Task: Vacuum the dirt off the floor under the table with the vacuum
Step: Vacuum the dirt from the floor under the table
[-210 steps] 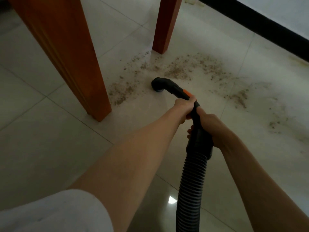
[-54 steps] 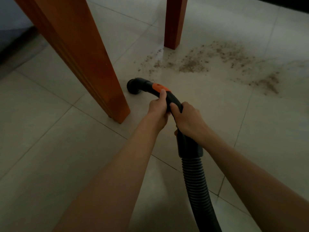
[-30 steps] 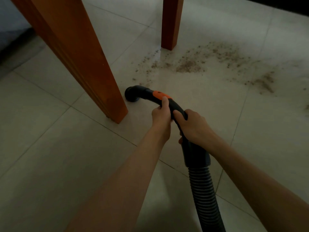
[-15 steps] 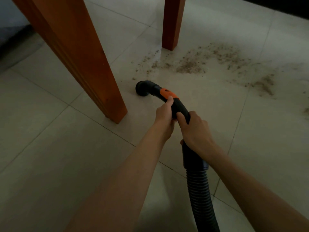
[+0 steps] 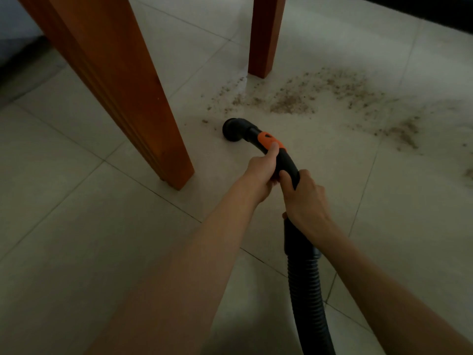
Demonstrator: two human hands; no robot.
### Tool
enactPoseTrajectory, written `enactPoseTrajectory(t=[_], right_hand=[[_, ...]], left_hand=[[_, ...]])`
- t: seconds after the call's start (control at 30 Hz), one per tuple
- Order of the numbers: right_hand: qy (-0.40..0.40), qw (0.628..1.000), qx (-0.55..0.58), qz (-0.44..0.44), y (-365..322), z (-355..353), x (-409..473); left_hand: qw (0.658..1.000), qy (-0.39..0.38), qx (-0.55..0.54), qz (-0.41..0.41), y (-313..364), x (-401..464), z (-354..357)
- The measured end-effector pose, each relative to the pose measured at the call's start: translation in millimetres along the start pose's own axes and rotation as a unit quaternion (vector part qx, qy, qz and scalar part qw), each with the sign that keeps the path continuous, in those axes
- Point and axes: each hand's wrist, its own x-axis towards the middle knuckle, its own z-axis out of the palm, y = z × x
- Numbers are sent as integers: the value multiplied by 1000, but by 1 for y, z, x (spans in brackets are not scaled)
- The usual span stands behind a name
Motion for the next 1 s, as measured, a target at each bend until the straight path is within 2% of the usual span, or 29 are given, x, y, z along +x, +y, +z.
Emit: enactPoseTrajectory(t=[0.27,0.63,1.0], right_hand=[[-17,999,45,3,-5,0,9],[-38,998,38,-31,-15,17,7],[-124,986,107,-35,-40,25,21]], left_hand=[[1000,27,11,-2,7,2,1],[998,64,-14,11,5,10,-20],[995,93,-33,22,24,20,-42]])
